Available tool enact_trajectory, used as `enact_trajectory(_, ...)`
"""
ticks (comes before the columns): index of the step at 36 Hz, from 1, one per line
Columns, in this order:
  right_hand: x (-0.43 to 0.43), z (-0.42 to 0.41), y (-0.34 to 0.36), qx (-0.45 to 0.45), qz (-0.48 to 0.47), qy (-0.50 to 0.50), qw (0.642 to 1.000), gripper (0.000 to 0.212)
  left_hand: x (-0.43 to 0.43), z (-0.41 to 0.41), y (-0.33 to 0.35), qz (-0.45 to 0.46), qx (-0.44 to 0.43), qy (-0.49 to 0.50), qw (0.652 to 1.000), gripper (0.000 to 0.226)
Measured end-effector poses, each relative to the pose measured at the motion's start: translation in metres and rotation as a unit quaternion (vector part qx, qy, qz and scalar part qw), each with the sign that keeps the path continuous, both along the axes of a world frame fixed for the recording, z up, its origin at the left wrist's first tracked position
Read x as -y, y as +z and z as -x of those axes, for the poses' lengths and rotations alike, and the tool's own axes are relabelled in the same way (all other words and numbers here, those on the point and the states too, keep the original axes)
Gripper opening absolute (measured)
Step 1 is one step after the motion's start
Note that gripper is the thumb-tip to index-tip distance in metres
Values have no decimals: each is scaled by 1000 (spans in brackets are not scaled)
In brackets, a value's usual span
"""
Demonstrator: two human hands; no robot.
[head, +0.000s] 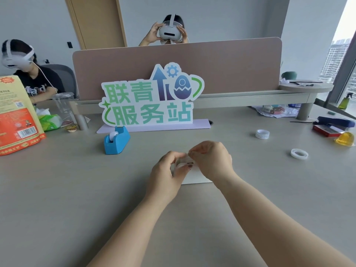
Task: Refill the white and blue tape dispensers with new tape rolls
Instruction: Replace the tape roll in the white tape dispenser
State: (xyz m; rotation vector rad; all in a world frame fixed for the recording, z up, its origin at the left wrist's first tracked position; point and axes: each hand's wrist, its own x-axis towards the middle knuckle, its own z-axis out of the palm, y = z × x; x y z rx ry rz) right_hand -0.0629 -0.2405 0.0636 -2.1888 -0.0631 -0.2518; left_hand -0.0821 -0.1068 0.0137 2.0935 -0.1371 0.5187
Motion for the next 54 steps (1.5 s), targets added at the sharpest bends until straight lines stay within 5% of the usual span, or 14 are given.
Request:
enact_trajectory(15, 17, -6, -12, 1, 43, -46, 998, 12, 0, 4, 3, -22, 3, -3, 1000, 44)
enact_trajectory(29, 43, -9, -2, -137, -119, -27, 983, 20, -2, 1, 2, -40, -1, -4, 999, 42)
enact_trajectory(48, 73, -21, -11, -219, -369, -9, 903, 19, -2, 0, 0, -20, 22, -38, 999, 38)
enact_trajectory(54, 72, -19, -10, -218, -375, 3, 901, 10, -1, -1, 0, -30, 42, -41, 998, 36)
